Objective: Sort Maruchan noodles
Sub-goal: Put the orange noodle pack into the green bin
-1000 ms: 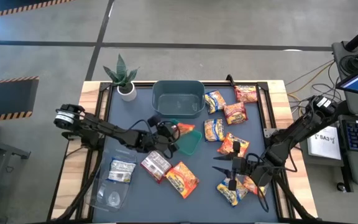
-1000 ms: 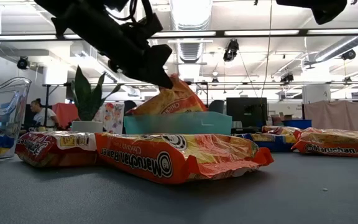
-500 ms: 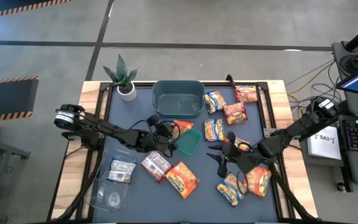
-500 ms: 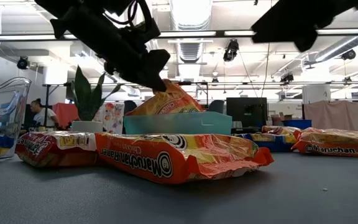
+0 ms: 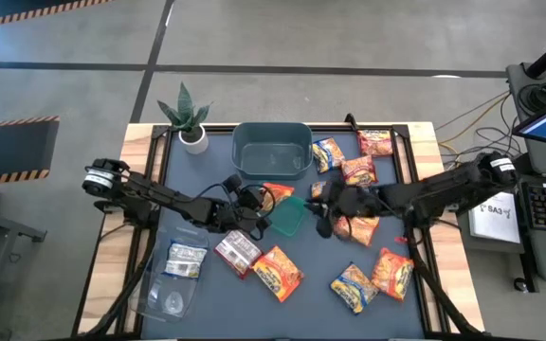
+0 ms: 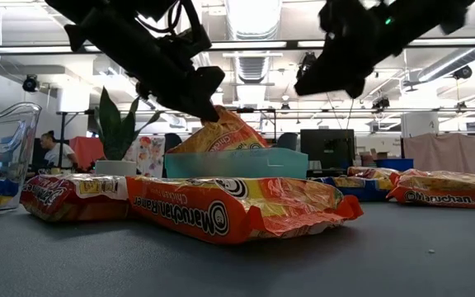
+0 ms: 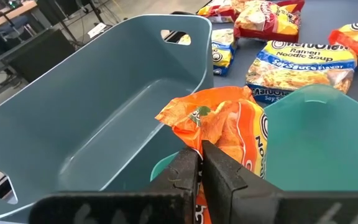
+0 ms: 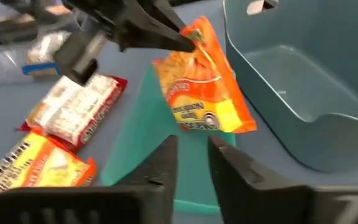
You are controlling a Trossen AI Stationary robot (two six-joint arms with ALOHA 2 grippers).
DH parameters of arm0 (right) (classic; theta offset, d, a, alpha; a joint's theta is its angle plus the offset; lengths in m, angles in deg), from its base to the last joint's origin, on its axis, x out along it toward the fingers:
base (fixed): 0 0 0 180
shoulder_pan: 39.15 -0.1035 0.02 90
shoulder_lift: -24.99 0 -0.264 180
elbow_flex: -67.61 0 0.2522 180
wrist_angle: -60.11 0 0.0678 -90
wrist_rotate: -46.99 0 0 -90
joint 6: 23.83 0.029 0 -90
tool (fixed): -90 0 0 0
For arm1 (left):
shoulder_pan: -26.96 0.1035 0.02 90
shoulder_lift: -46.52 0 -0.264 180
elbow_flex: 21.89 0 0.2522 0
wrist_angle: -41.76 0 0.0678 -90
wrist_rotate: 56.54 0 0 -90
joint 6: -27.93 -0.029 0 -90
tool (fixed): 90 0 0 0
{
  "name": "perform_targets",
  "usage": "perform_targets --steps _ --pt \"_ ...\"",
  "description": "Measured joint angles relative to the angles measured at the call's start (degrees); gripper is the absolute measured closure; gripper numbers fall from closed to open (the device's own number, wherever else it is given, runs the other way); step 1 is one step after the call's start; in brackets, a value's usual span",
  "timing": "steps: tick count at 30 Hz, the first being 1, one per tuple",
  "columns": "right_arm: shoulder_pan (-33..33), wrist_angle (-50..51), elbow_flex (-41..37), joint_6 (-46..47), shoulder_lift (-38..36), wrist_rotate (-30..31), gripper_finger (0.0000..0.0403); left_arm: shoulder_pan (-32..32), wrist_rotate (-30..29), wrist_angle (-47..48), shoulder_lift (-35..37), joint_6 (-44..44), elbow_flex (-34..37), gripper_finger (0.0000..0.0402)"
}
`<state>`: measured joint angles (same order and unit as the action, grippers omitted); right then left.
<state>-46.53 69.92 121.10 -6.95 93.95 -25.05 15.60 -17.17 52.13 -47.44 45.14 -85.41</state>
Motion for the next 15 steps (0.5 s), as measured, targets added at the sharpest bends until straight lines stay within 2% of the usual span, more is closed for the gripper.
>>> perform_targets --steps 3,8,13,15 --pt "3.3 -0.5 0.0 -3.3 0.8 -2.8 0.0264 -0.3 0.1 0.0 0.0 -0.6 0.0 0.0401" --pt "6.5 -4.0 0.0 -10.8 3.1 -3.7 0.0193 -0.9 0.2 0.0 0.0 -0.6 0.0 0.0401" --pt "9.8 -9.8 0.0 -13.6 8.4 -10.2 0.0167 -1.4 0.2 0.0 0.0 -0.6 0.0 0.0402" --pt "10.6 -12.4 0.0 -14.4 11.1 -10.9 0.0165 -1.5 0.2 0.0 0.0 -0.6 0.0 0.0402"
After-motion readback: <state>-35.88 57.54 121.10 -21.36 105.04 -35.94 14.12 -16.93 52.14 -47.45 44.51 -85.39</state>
